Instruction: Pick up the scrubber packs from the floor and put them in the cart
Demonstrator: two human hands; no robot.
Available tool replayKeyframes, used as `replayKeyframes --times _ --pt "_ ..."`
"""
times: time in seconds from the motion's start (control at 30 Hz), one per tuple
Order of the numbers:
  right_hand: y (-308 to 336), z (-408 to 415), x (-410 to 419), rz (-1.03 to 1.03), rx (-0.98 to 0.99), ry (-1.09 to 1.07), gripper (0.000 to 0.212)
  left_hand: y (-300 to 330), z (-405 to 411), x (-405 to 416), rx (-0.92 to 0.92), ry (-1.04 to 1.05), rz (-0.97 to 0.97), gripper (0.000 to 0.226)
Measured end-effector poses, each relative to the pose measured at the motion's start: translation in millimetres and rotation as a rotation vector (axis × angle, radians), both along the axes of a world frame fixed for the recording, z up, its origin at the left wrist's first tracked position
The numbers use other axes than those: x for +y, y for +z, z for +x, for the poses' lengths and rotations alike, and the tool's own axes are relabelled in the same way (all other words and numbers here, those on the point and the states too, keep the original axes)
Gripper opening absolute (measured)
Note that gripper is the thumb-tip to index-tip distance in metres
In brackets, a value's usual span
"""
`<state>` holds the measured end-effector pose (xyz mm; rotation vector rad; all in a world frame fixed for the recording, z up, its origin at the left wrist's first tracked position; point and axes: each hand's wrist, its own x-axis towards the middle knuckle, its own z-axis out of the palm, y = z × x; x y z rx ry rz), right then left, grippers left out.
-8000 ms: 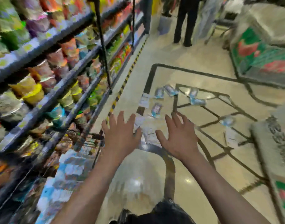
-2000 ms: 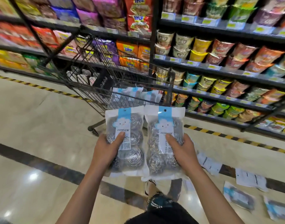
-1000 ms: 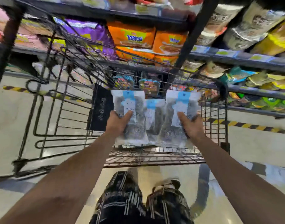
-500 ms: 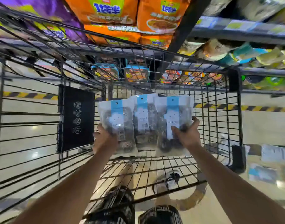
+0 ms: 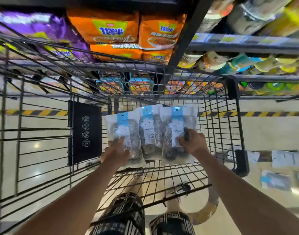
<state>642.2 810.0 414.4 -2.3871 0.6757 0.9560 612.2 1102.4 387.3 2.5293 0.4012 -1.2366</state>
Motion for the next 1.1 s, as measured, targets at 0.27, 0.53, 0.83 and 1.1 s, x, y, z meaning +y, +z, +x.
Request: replayKeyframes --times 0.27,0.53,0.83,1.1 --pt "121.1 -33.0 -3.2 -0.059 -0.155 0.127 0.055 127.3 9.3 -36.3 -0.205 -0.385 0.127 0.056" --pt "223.2 -140.7 -55.1 -0.243 -0.567 0.130 0.056 249.8 -24.4 -129.1 -0.549 -0.608 0.131 0.053" --pt "288.1 -374.3 -152.5 -0.511 -0.672 -0.312 0.068 341.3 -162.5 -321.6 -0.951 -1.080 -0.228 0.056" --pt "280.0 -573.1 -189.5 -0.706 -0.559 -0.758 0.062 350.2 -331.7 -446.5 -0.830 -1.519 -0.468 0.072"
